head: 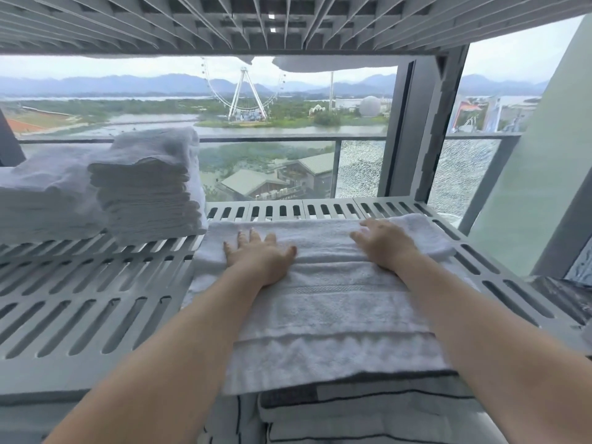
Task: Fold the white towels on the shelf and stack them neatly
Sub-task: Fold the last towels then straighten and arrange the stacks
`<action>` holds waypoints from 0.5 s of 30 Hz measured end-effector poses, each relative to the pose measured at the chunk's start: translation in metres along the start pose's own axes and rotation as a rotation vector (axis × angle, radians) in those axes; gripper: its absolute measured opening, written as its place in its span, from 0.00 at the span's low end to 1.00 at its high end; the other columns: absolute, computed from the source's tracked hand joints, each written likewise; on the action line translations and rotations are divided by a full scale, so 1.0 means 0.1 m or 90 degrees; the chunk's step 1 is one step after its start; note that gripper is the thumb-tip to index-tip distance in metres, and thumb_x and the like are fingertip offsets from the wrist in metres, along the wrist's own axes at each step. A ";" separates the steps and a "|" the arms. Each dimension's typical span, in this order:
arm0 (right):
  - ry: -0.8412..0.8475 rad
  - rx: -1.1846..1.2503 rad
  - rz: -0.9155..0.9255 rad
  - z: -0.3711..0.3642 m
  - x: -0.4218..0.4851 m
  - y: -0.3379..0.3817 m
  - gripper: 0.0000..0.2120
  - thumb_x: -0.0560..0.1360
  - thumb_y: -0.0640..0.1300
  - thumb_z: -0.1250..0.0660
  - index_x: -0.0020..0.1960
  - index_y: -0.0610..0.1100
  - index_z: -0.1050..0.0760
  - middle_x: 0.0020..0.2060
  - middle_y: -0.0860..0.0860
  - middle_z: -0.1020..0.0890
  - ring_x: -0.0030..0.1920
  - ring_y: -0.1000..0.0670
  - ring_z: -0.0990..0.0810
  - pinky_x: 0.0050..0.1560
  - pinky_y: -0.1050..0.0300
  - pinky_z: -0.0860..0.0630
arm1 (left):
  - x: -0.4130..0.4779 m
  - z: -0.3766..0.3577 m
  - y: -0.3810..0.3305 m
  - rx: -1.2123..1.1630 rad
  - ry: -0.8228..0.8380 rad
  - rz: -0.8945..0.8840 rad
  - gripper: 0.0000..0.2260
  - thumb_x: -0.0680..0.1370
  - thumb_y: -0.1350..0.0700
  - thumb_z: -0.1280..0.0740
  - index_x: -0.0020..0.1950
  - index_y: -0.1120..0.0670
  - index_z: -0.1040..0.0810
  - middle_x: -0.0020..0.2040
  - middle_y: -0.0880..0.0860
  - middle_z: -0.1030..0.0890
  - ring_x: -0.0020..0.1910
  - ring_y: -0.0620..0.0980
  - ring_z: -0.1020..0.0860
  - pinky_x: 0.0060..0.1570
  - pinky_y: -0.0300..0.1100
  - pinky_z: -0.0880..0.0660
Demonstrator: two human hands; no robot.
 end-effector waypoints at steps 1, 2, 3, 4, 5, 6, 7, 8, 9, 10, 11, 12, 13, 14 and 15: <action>-0.007 0.037 0.047 0.02 -0.07 0.13 0.28 0.79 0.61 0.41 0.73 0.46 0.31 0.70 0.45 0.26 0.69 0.45 0.28 0.69 0.46 0.31 | -0.08 -0.01 -0.01 -0.005 -0.004 -0.013 0.37 0.76 0.27 0.57 0.81 0.43 0.52 0.82 0.54 0.55 0.80 0.59 0.58 0.74 0.67 0.61; -0.005 0.063 0.086 0.03 -0.16 0.26 0.26 0.79 0.60 0.38 0.72 0.47 0.30 0.69 0.46 0.25 0.68 0.46 0.27 0.68 0.47 0.29 | -0.17 -0.02 -0.02 -0.006 -0.001 -0.027 0.37 0.76 0.27 0.56 0.81 0.42 0.52 0.82 0.54 0.56 0.80 0.59 0.58 0.74 0.67 0.61; 0.002 0.075 0.120 0.03 -0.26 0.38 0.25 0.78 0.59 0.36 0.71 0.48 0.28 0.68 0.47 0.25 0.67 0.47 0.27 0.67 0.48 0.29 | -0.28 -0.05 -0.04 -0.001 0.007 -0.047 0.36 0.76 0.27 0.56 0.81 0.42 0.53 0.82 0.54 0.57 0.80 0.59 0.59 0.73 0.67 0.62; 0.007 0.075 0.146 0.03 -0.35 0.48 0.24 0.78 0.58 0.34 0.70 0.48 0.28 0.68 0.47 0.24 0.66 0.47 0.26 0.66 0.49 0.29 | -0.39 -0.08 -0.07 0.007 0.016 -0.071 0.36 0.76 0.27 0.55 0.81 0.41 0.54 0.82 0.54 0.57 0.80 0.59 0.59 0.73 0.67 0.62; 0.006 0.064 0.166 0.03 -0.44 0.56 0.23 0.77 0.57 0.33 0.69 0.48 0.27 0.66 0.47 0.24 0.65 0.47 0.25 0.65 0.51 0.29 | -0.51 -0.11 -0.09 0.013 0.023 -0.099 0.36 0.76 0.26 0.55 0.80 0.41 0.55 0.82 0.54 0.58 0.80 0.60 0.60 0.73 0.67 0.62; -0.002 0.050 0.185 0.05 -0.53 0.64 0.22 0.77 0.56 0.31 0.67 0.47 0.26 0.65 0.46 0.23 0.64 0.47 0.24 0.64 0.52 0.28 | -0.64 -0.14 -0.12 0.011 0.027 -0.127 0.36 0.76 0.26 0.55 0.80 0.40 0.55 0.81 0.54 0.59 0.79 0.60 0.61 0.74 0.67 0.62; -0.015 0.038 0.200 0.07 -0.63 0.69 0.21 0.76 0.54 0.30 0.65 0.47 0.25 0.62 0.46 0.22 0.62 0.46 0.24 0.63 0.52 0.27 | -0.77 -0.16 -0.14 0.006 0.031 -0.156 0.37 0.75 0.26 0.55 0.80 0.41 0.55 0.81 0.54 0.60 0.79 0.59 0.61 0.74 0.66 0.63; -0.033 0.033 0.212 0.10 -0.73 0.73 0.18 0.75 0.53 0.29 0.62 0.47 0.24 0.60 0.46 0.21 0.60 0.46 0.23 0.63 0.51 0.26 | -0.90 -0.19 -0.17 0.003 0.036 -0.187 0.37 0.75 0.25 0.55 0.80 0.41 0.55 0.81 0.53 0.60 0.79 0.58 0.62 0.74 0.65 0.64; -0.057 0.031 0.220 0.13 -0.85 0.75 0.15 0.75 0.52 0.28 0.58 0.47 0.23 0.57 0.46 0.21 0.58 0.46 0.23 0.61 0.50 0.25 | -1.03 -0.21 -0.20 0.005 0.039 -0.218 0.38 0.74 0.24 0.56 0.80 0.40 0.55 0.81 0.52 0.60 0.79 0.56 0.63 0.74 0.64 0.65; -0.086 0.026 0.227 0.15 -0.96 0.77 0.12 0.75 0.51 0.28 0.54 0.47 0.22 0.54 0.47 0.20 0.55 0.47 0.22 0.59 0.50 0.23 | -1.17 -0.24 -0.22 0.008 0.042 -0.247 0.39 0.73 0.23 0.57 0.80 0.40 0.55 0.81 0.51 0.60 0.79 0.55 0.63 0.74 0.64 0.66; -0.116 0.016 0.231 0.18 -1.09 0.78 0.09 0.74 0.50 0.27 0.50 0.47 0.22 0.50 0.48 0.20 0.51 0.49 0.21 0.56 0.51 0.22 | -1.29 -0.26 -0.24 0.011 0.046 -0.269 0.41 0.71 0.22 0.58 0.80 0.40 0.55 0.81 0.51 0.60 0.79 0.55 0.62 0.74 0.63 0.65; -0.143 0.007 0.232 0.20 -1.21 0.78 0.07 0.74 0.49 0.27 0.47 0.47 0.22 0.46 0.49 0.20 0.47 0.50 0.22 0.53 0.53 0.21 | -1.41 -0.27 -0.24 0.013 0.049 -0.285 0.43 0.69 0.20 0.59 0.80 0.39 0.55 0.81 0.51 0.59 0.79 0.55 0.62 0.75 0.63 0.64; -0.166 0.000 0.232 0.22 -1.32 0.77 0.07 0.74 0.48 0.26 0.44 0.47 0.21 0.42 0.51 0.21 0.43 0.52 0.22 0.49 0.55 0.20 | -1.52 -0.28 -0.24 0.015 0.050 -0.297 0.46 0.67 0.18 0.59 0.80 0.39 0.55 0.81 0.50 0.58 0.80 0.55 0.61 0.75 0.63 0.63; -0.183 -0.007 0.234 0.24 -1.43 0.77 0.07 0.74 0.49 0.27 0.42 0.48 0.22 0.38 0.53 0.22 0.39 0.53 0.23 0.46 0.56 0.20 | -1.62 -0.28 -0.23 0.020 0.051 -0.308 0.49 0.64 0.17 0.57 0.80 0.40 0.56 0.81 0.50 0.58 0.80 0.55 0.61 0.75 0.63 0.62; -0.190 -0.014 0.238 0.24 -1.54 0.77 0.07 0.74 0.50 0.27 0.41 0.49 0.22 0.36 0.55 0.22 0.37 0.54 0.24 0.44 0.56 0.21 | -1.71 -0.30 -0.22 0.033 0.049 -0.320 0.52 0.63 0.16 0.54 0.80 0.41 0.57 0.81 0.50 0.59 0.80 0.55 0.61 0.76 0.63 0.61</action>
Point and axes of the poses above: each hand's wrist, its own x-axis towards the middle knuckle, its own z-axis out of the back of the hand, y = z × x, the point moved 7 cm from there along x, towards the middle knuckle
